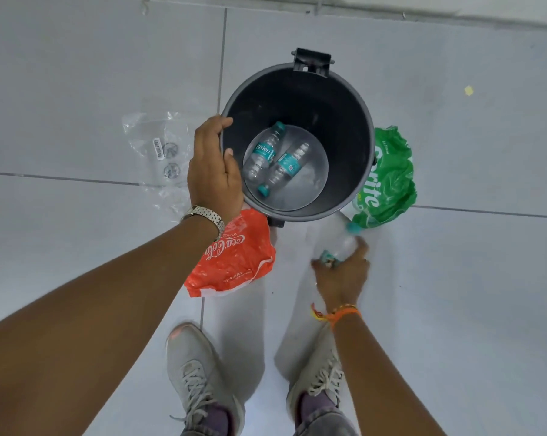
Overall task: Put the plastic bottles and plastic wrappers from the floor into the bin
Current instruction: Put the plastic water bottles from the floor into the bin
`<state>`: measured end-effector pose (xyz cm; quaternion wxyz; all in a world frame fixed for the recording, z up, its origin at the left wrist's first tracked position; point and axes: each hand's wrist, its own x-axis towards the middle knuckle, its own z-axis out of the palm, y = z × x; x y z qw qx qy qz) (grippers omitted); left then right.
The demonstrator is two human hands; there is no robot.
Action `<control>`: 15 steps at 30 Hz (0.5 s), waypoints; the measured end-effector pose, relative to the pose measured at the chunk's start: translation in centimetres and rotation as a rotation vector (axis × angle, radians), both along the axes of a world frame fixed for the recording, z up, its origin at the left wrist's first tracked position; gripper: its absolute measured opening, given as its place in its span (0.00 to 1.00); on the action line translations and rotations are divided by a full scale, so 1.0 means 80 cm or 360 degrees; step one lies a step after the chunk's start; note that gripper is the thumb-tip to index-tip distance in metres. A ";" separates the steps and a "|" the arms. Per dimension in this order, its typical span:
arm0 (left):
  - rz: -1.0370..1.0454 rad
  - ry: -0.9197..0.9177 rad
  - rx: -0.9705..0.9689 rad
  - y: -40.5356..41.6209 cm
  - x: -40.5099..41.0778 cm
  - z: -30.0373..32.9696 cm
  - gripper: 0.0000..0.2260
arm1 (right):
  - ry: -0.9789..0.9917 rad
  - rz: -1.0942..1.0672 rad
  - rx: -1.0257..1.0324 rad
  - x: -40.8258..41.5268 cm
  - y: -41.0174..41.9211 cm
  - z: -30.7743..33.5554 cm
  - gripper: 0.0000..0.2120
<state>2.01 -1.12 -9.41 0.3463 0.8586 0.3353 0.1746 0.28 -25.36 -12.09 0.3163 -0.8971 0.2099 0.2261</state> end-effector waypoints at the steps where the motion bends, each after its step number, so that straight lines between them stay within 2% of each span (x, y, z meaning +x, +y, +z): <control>1: -0.0007 0.0005 0.0001 -0.002 -0.001 0.002 0.18 | -0.0172 -0.0121 0.0085 0.015 -0.003 0.026 0.44; 6: -0.0034 0.0037 -0.0026 -0.003 0.000 0.011 0.19 | -0.0720 -0.0330 0.0543 0.089 0.016 0.172 0.44; 9: -0.0031 0.0068 -0.0028 -0.003 0.000 0.015 0.19 | -0.0789 -0.0195 0.0684 0.121 0.047 0.195 0.44; 15: -0.0038 0.0083 -0.0044 -0.003 0.000 0.017 0.19 | -0.0478 0.0486 -0.0114 0.133 0.110 0.146 0.49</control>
